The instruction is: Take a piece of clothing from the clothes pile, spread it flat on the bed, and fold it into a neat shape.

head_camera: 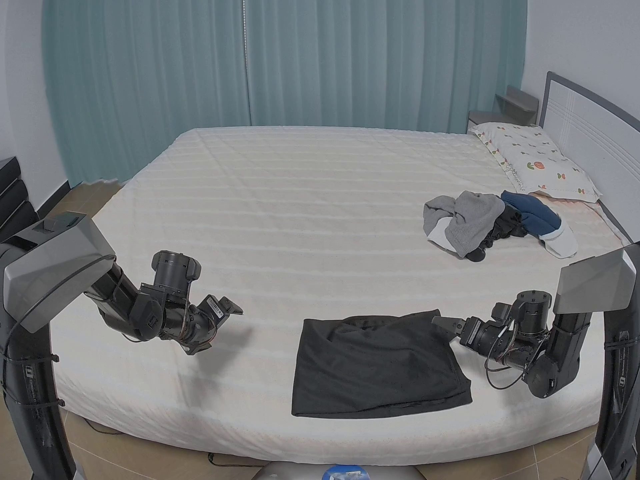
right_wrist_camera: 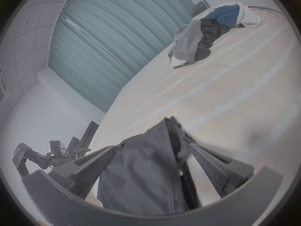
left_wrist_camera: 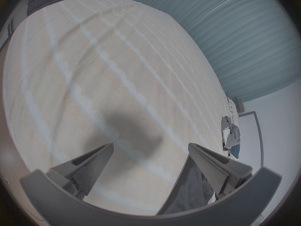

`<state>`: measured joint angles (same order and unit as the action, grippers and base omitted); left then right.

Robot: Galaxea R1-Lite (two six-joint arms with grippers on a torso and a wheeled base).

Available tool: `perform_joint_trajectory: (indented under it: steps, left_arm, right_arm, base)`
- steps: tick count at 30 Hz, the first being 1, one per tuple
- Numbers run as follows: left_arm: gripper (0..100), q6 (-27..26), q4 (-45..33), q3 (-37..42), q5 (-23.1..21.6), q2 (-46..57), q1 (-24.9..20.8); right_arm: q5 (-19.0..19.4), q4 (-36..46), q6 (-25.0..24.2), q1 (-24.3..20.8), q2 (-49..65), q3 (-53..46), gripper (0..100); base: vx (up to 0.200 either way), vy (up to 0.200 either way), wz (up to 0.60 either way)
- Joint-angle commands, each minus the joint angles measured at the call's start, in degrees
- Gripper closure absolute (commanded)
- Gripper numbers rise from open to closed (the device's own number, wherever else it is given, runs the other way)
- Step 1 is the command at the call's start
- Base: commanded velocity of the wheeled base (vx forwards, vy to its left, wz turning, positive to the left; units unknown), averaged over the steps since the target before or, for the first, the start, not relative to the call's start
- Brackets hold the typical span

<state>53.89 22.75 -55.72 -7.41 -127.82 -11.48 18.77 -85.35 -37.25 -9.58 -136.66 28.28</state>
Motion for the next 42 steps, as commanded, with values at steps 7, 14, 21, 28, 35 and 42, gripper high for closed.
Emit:
perform_joint_trajectory:
  steps: [7,14,21,28,35,42]
  left_arm:
    - [0,0.0,0.0,0.1,0.3,-0.9,-0.5]
    - [0,0.0,0.0,0.0,0.3,-0.9,-0.5]
    - [0,0.0,0.0,-0.1,0.3,-0.9,-0.5]
    - [0,0.0,0.0,0.0,0.3,-0.9,-0.5]
    - [0,0.0,0.0,0.0,0.3,-0.9,-0.5]
    - [0,0.0,0.0,0.0,0.3,-0.9,-0.5]
  right_arm:
    - [-0.6,0.0,-0.2,-0.3,-5.9,7.1,0]
    - [-1.6,0.2,-0.3,-1.4,-7.4,9.9,0]
    - [-1.7,0.3,-0.3,-1.6,-8.6,11.4,100]
    - [-3.8,0.2,-0.4,-0.4,-8.6,11.5,100]
    - [-4.1,-0.3,-1.4,1.6,-7.8,10.7,100]
    - [-4.1,-0.5,-2.4,3.3,-6.7,9.2,100]
  base:
    - [0.0,0.0,0.0]
    - [0.0,0.0,0.0]
    - [0.0,0.0,0.0]
    - [0.0,0.0,0.0]
    - [0.0,0.0,0.0]
    - [0.0,0.0,0.0]
